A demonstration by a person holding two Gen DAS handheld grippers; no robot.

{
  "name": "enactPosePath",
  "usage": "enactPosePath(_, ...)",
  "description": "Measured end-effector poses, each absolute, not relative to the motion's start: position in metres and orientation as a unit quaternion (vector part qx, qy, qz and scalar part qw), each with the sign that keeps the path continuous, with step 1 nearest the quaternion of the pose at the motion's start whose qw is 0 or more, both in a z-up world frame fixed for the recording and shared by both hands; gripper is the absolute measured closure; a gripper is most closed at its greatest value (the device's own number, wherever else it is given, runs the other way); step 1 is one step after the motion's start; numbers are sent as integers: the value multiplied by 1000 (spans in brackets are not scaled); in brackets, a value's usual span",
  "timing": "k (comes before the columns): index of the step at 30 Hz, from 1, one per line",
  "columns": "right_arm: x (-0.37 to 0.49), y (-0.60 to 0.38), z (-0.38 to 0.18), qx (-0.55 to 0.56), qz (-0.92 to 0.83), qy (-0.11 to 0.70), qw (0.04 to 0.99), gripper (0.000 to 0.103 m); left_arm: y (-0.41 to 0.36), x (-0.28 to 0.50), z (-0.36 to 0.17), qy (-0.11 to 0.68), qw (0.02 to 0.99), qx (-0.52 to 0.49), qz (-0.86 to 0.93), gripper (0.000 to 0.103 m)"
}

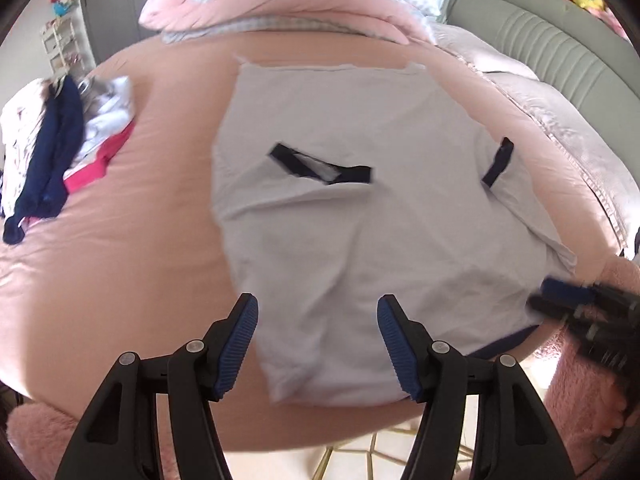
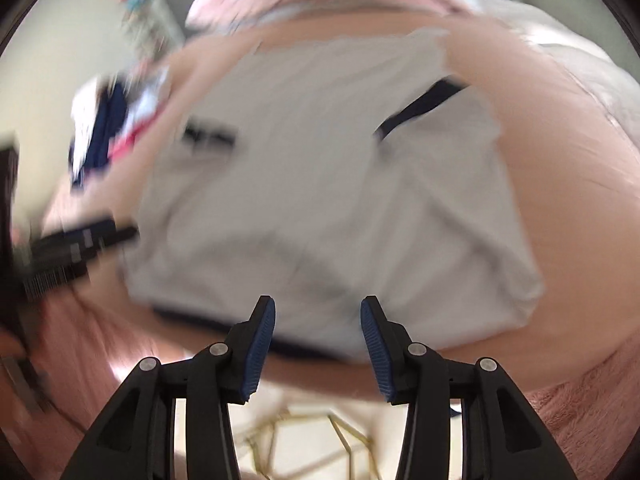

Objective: Fold clothes

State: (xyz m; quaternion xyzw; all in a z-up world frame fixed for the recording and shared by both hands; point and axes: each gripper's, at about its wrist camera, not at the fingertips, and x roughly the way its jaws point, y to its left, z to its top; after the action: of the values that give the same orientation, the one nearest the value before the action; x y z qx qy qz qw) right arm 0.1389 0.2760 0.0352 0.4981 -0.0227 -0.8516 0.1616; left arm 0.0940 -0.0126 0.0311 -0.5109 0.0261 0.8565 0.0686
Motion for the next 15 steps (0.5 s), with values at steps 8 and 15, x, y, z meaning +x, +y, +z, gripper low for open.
enactPosePath(8,124,323,20,531,-841,-76,72,59,-36,114,24,-18,32,-534,845,43)
enactPosePath(15,114,344,42,463,-879,-115,-3,59,-86,135,13,-246,-36,-528,812,43)
